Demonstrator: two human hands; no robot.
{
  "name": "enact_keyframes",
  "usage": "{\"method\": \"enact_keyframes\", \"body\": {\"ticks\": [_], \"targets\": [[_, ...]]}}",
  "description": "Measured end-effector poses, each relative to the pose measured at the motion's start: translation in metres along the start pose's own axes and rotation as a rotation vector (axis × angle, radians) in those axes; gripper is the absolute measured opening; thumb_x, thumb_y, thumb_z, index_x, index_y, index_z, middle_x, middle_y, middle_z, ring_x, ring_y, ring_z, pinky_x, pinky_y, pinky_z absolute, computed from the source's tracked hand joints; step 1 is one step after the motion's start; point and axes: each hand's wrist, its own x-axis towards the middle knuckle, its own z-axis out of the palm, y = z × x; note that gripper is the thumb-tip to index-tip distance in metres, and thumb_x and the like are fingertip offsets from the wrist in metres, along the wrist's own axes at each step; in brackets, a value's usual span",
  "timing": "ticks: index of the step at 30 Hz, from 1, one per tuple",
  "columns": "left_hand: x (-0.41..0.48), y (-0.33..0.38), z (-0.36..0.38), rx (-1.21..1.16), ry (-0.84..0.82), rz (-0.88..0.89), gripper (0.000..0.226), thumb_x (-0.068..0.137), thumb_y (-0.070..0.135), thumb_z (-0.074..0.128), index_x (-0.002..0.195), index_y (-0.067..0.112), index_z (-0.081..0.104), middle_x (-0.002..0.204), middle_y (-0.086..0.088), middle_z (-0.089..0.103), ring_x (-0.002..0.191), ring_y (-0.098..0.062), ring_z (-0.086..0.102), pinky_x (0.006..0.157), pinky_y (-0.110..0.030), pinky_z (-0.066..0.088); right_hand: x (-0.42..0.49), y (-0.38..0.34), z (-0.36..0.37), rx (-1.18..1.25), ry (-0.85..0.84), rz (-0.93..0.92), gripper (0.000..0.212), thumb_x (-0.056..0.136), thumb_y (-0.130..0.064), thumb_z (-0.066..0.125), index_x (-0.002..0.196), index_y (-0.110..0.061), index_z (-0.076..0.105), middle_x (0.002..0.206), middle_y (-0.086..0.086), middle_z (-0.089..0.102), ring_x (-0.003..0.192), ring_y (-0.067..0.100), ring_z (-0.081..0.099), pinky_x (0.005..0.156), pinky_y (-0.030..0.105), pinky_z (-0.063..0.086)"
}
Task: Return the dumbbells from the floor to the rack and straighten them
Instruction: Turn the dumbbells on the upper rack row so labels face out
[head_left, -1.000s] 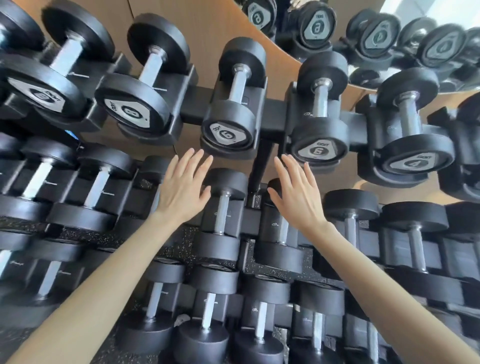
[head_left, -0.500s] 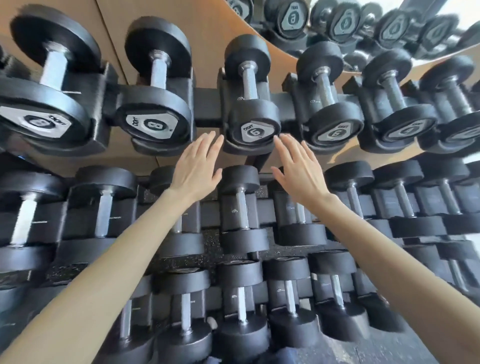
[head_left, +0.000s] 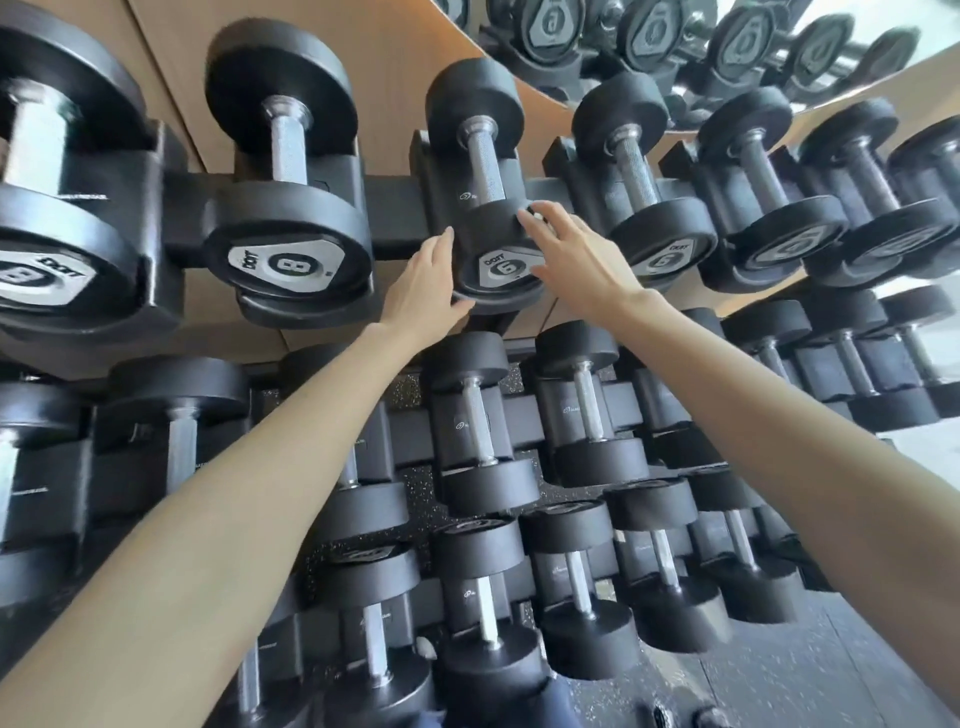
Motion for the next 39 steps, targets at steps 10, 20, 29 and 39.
{"method": "enact_keyframes", "body": {"ticks": [10,20,29,39], "targets": [[0.031,-0.004,0.016,-0.264,0.078,-0.092,0.082,0.079,0.017,0.074,0.143,0.006,0.023,0.146,-0.016,0.037,0.13,-0.033,0.041,0.103,-0.04,0.036,0.031,0.001,0.001,0.023,-0.031,-0.03,0.066,0.089,-0.011,0.058,0.144,-0.006,0.022,0.133,0.018,0.039,0.102,0.04,0.052,0.083,0.043,0.042],[0.052,0.008,-0.01,0.013,-0.125,-0.05,0.052,0.08,0.012,0.07,0.114,-0.001,0.033,0.12,-0.022,0.041,0.098,-0.045,0.055,0.073,-0.044,0.043,0.033,0.002,0.0,0.112,-0.023,0.032,0.055,0.084,-0.003,0.061,0.131,-0.001,0.032,0.124,0.023,0.038,0.084,0.051,0.054,0.064,0.046,0.038],[0.06,0.03,-0.037,0.293,-0.167,0.01,0.065,0.078,0.006,0.065,0.132,0.001,0.028,0.121,-0.02,0.044,0.103,-0.041,0.053,0.067,-0.042,0.04,0.031,0.035,0.031,0.58,-0.027,0.138,0.059,0.08,-0.01,0.067,0.129,-0.012,0.035,0.13,0.011,0.039,0.109,0.033,0.05,0.088,0.044,0.041],[0.041,0.004,0.005,-0.301,0.045,-0.123,0.069,0.068,0.013,0.08,0.124,0.009,0.04,0.124,-0.011,0.055,0.108,-0.029,0.053,0.079,-0.03,0.038,0.033,0.038,0.033,0.478,0.007,0.038,0.064,0.081,-0.011,0.066,0.136,-0.013,0.033,0.122,0.012,0.043,0.092,0.035,0.053,0.073,0.034,0.034]]}}
